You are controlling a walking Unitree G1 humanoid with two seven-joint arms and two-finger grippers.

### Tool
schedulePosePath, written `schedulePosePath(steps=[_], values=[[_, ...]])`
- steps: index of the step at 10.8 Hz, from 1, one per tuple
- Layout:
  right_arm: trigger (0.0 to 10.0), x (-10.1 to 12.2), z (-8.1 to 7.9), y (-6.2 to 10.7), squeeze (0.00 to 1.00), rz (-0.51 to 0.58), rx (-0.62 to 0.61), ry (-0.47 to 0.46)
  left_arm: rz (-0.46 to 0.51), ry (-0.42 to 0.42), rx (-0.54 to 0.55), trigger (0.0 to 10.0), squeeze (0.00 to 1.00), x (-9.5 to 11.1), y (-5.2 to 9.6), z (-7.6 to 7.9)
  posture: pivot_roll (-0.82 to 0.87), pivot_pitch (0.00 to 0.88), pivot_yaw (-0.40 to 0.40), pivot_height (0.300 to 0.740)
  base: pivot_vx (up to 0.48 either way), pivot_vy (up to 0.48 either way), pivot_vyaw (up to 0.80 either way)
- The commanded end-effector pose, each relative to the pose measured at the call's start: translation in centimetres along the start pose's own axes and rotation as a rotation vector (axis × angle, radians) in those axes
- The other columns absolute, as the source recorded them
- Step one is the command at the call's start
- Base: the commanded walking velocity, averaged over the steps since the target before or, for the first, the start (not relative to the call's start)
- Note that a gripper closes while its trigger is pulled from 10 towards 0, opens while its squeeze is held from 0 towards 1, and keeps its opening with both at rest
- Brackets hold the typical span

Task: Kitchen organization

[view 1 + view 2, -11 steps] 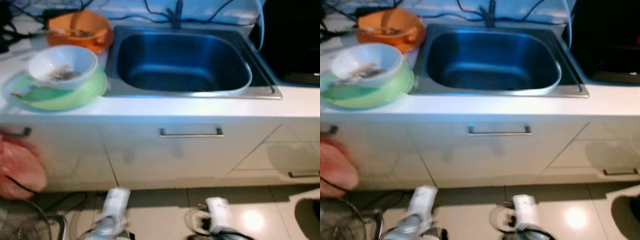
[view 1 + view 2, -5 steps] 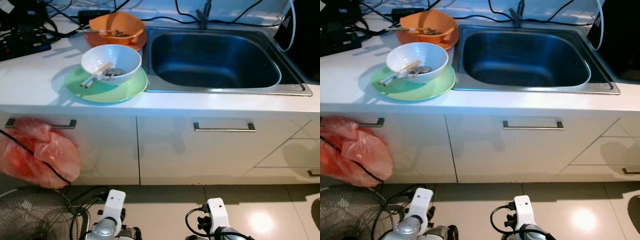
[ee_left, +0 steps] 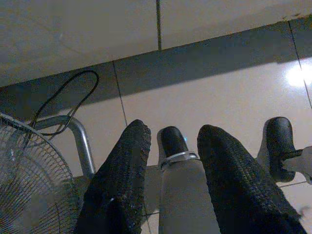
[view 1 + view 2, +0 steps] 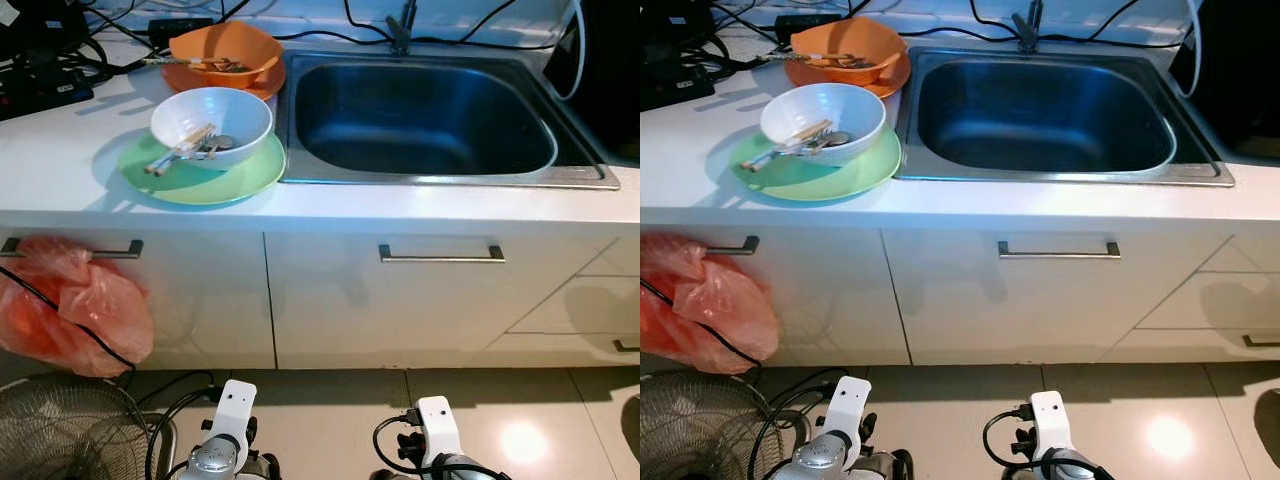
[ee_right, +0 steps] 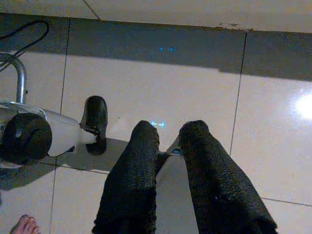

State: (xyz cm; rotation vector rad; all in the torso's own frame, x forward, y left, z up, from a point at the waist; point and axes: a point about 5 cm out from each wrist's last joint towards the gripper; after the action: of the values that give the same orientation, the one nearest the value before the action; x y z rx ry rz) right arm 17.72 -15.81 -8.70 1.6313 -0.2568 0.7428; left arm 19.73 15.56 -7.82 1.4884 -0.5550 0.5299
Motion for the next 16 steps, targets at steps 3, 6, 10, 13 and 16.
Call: schedulePosePath(steps=[3, 6, 10, 13, 16], values=[[10.0, -0.25, 0.17, 0.09, 0.00, -0.007, -0.009, -0.007, -0.012, -0.023, -0.005, 10.0, 0.00, -0.21, 0.02, 0.11, 0.09, 0.122, -0.019, 0.740, 0.000, 0.000, 0.00], [10.0, -0.36, -0.03, 0.07, 0.00, -0.010, -0.005, -0.008, -0.010, -0.025, -0.004, 10.0, 0.00, -0.04, -0.02, 0.04, 0.10, 0.109, -0.009, 0.740, 0.000, 0.000, 0.00], [10.0, -0.21, 0.05, 0.05, 0.00, -0.006, -0.007, -0.003, -0.009, -0.020, -0.002, 10.0, 0.00, -0.08, -0.01, 0.11, 0.10, 0.103, -0.014, 0.740, 0.000, 0.000, 0.00], [10.0, -0.30, 0.00, 0.06, 0.00, -0.008, -0.007, -0.005, -0.004, -0.010, -0.006, 10.0, 0.00, -0.10, 0.01, 0.15, 0.10, 0.106, -0.014, 0.740, 0.000, 0.000, 0.00], [10.0, -0.24, 0.06, 0.06, 0.00, -0.008, -0.005, 0.000, -0.010, -0.016, -0.001, 10.0, 0.00, -0.11, -0.01, 0.14, 0.10, 0.103, -0.014, 0.740, 0.000, 0.000, 0.00]])
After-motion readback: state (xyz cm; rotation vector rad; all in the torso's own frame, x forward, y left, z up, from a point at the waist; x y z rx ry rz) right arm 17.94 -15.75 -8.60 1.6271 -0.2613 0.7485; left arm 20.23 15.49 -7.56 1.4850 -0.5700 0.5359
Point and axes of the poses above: a point about 5 cm out from each wrist's last joint towards the gripper, its own y axis pointing back from the gripper into the wrist, its own x axis along the axis of the wrist's last joint, z = x × y, and after that the axes turned 11 degrees about y, right-handed
